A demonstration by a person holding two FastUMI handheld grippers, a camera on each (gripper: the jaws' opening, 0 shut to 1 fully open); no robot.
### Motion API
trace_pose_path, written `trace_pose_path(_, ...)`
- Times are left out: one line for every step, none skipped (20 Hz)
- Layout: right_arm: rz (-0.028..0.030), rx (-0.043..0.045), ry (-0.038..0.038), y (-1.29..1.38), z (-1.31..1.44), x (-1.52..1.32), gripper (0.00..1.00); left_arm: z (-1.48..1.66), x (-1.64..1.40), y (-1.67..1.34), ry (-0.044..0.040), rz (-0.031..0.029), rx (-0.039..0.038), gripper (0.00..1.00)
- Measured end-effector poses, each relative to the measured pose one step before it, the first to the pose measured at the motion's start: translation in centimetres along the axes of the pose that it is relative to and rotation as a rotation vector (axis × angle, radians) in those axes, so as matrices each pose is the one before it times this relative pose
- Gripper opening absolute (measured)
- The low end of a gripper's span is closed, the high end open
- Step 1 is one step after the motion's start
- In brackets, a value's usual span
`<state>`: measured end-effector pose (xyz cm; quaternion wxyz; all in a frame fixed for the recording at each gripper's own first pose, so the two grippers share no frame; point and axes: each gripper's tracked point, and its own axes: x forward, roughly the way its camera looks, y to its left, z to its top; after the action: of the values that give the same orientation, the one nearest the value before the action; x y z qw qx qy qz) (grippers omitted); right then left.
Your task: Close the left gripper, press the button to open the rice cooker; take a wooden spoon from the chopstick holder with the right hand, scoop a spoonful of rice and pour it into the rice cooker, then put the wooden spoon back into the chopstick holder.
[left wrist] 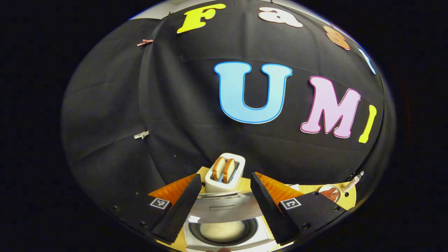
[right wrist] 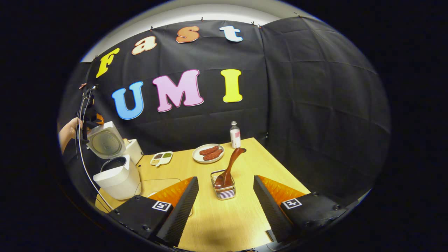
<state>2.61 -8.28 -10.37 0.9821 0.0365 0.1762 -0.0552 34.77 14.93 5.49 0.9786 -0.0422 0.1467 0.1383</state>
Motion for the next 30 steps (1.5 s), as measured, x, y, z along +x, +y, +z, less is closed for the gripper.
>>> trace_pose_path(0.02645,-0.01766,0.01436,0.672,-0.472,0.084,0.99,-1.363,-0.811,-0.258,0.00901,-0.00468,0.00457,0.99)
trace_pose_path(0.0268,-0.017,0.01782,0.614,-0.509,0.127,0.99,-1.667,-0.695,-0.123,0.01897,-0.00061,-0.00278,0.99)
trace_pose_path(0.03021,-0.01249,0.01063,0.797,-0.211,0.109,0.99,-1.766,-0.606,-0.238,0.02094,0.00094,-0.00963,0.99)
trace_pose_path(0.02923,-0.0118,0.00705,0.669,-0.13,0.045,0.99,-1.753,-0.468,-0.127,0.01637,0.00195,-0.00646,0.99)
trace_pose_path(0.01368,-0.01328,0.00029,0.17,-0.117,0.17,0.99,-1.528,-0.312,-0.154,-0.00136,0.00098,0.00228,0.99)
trace_pose_path(0.00499,-0.01732,-0.00626,-0.116,0.109,0.182,0.99,-1.686,-0.145,-0.084,0.00481,0.00498,0.00895,0.99)
trace_pose_path(0.01046,-0.01207,-0.00522,0.112,0.137,0.117,0.99,-1.422,-0.074,-0.061,0.00061,0.00352,0.00913,0.98)
trace_pose_path(0.01358,-0.00108,0.00566,0.25,-0.231,-0.009,0.99,-1.189,-0.114,-0.079,-0.00324,0.00245,0.00712,0.99)
trace_pose_path(0.0114,0.00267,0.01124,0.143,-0.374,0.031,0.98,-1.24,-0.044,-0.09,0.0007,0.00451,0.00004,0.99)
trace_pose_path(0.01206,-0.00001,0.01202,0.148,-0.332,0.069,0.99,-1.173,-0.004,0.001,0.00427,0.00542,0.00475,0.99)
trace_pose_path(0.01327,-0.00136,0.00875,0.091,-0.226,-0.08,0.98,-1.143,-0.002,0.095,0.00788,0.017,-0.00709,0.99)
trace_pose_path(0.00813,-0.00324,0.00493,0.053,-0.123,-0.068,0.99,-0.845,0.034,0.11,0.00705,0.01012,-0.01092,1.0)
trace_pose_path(0.00674,-0.00613,0.00257,-0.071,-0.073,-0.076,0.99,-0.71,0.148,-0.129,-0.0024,0.00563,-0.00077,1.0)
trace_pose_path(0.00518,-0.00676,0.00062,-0.055,-0.104,-0.099,0.99,-0.687,0.081,-0.155,0.00128,0.005,0.00537,1.0)
trace_pose_path(0.00216,-0.00429,0.00177,-0.121,-0.108,-0.026,0.99,-0.728,0.26,-0.05,0.00266,0.0036,0.00555,1.0)
trace_pose_path(-0.00003,-0.00089,0.00271,-0.216,-0.132,-0.116,0.99,-0.911,0.235,-0.095,0.01467,0.00129,0.00163,1.0)
trace_pose_path(-0.00204,0.0018,0.00404,-0.249,-0.26,-0.146,0.99,-1.233,0.413,-0.079,0.02738,0.00002,0.00947,1.0)
trace_pose_path(-0.00282,0.00312,0.00393,-0.264,-0.145,-0.091,0.99,-0.839,0.146,-0.098,0.01491,-0.00228,0.01184,1.0)
trace_pose_path(-0.00449,0.00465,0.00294,-0.409,-0.206,-0.027,0.99,0.604,-0.182,0.009,-0.03702,-0.00132,0.0103,1.0)
trace_pose_path(-0.00603,0.00639,0.0042,-0.348,-0.172,0.0,0.99,-0.419,0.091,0.074,0.01235,-0.00136,-0.00325,1.0)
trace_pose_path(-0.0049,0.00823,0.00097,-0.304,0.009,-0.052,0.99,0.059,-0.059,-0.036,-0.00178,-0.00267,-0.00217,1.0)
trace_pose_path(-0.00487,0.00813,-0.00497,-0.242,0.171,0.026,0.99,-0.111,0.084,-0.03,0.00871,-0.00247,0.00437,1.0)
trace_pose_path(-0.00381,0.0031,-0.00976,-0.233,0.225,0.212,0.99,0.028,0.043,0.015,0.00232,-0.0028,0.01036,1.0)
trace_pose_path(-0.0037,-0.00569,-0.00837,-0.139,0.164,0.21,0.99,0.107,-0.098,0.049,0.00087,-0.00352,0.00017,1.0)
trace_pose_path(-0.00499,-0.00953,-0.00654,-0.227,0.112,0.233,0.99,0.224,-0.137,-0.03,-0.00419,-0.00361,-0.00816,1.0)
trace_pose_path(-0.00046,-0.00372,-0.00566,0.018,0.264,0.276,0.98,-0.093,-0.475,-0.167,0.00243,-0.00417,-0.0088,1.0)
trace_pose_path(0.00285,0.00095,-0.01355,0.187,0.55,0.247,0.99,-0.071,-0.909,-0.259,-0.00169,-0.00543,-0.01546,1.0)
trace_pose_path(0.00223,0.00199,-0.0182,0.104,0.798,0.295,0.99,0.118,-0.941,-0.532,-0.00728,-0.01957,-0.02333,1.0)
trace_pose_path(0.00118,-0.001,-0.01848,0.003,0.796,0.382,0.99,0.231,-1.216,-1.38,-0.00698,-0.05392,-0.02656,0.99)
trace_pose_path(0.00088,-0.00182,-0.01628,0.042,0.786,0.45,0.99,0.599,-1.713,-1.05,-0.0317,-0.04261,-0.01619,0.96)
